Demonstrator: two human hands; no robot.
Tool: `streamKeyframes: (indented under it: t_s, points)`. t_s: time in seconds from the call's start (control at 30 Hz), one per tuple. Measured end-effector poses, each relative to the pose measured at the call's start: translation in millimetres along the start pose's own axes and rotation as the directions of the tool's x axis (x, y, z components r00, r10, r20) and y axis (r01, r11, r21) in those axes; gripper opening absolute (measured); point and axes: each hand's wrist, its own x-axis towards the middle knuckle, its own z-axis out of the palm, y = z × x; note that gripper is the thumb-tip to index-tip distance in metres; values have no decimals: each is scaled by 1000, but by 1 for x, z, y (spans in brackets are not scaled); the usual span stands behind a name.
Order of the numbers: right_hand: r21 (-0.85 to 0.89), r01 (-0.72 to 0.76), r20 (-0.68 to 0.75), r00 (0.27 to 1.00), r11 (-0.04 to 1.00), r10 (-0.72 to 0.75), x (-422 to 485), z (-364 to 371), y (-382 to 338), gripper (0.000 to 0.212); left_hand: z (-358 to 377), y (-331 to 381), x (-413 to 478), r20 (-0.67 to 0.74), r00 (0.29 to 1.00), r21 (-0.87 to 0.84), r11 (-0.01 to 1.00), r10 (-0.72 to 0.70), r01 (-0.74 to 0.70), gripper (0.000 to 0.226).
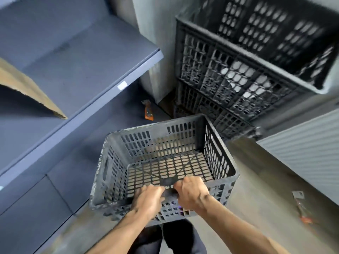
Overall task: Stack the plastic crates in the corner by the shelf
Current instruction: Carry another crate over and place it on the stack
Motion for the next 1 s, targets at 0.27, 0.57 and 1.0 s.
streamKeyframes:
  t_s: [0.27,0.57,1.0]
  points:
    - [141,-168,-20,985,976,173,-74,-26,-1,23,-44,39,-39,16,982,132,974,186,-186,18]
    - [190,-383,9,921,904,388,-150,-73,-23,18,-94,70,-79,42,918,228,891,393,-392,17]
    - [259,-581,-128,771,772,623,-211,-134,-90,28,-173,71,-139,26,793,413,716,609,-563,13]
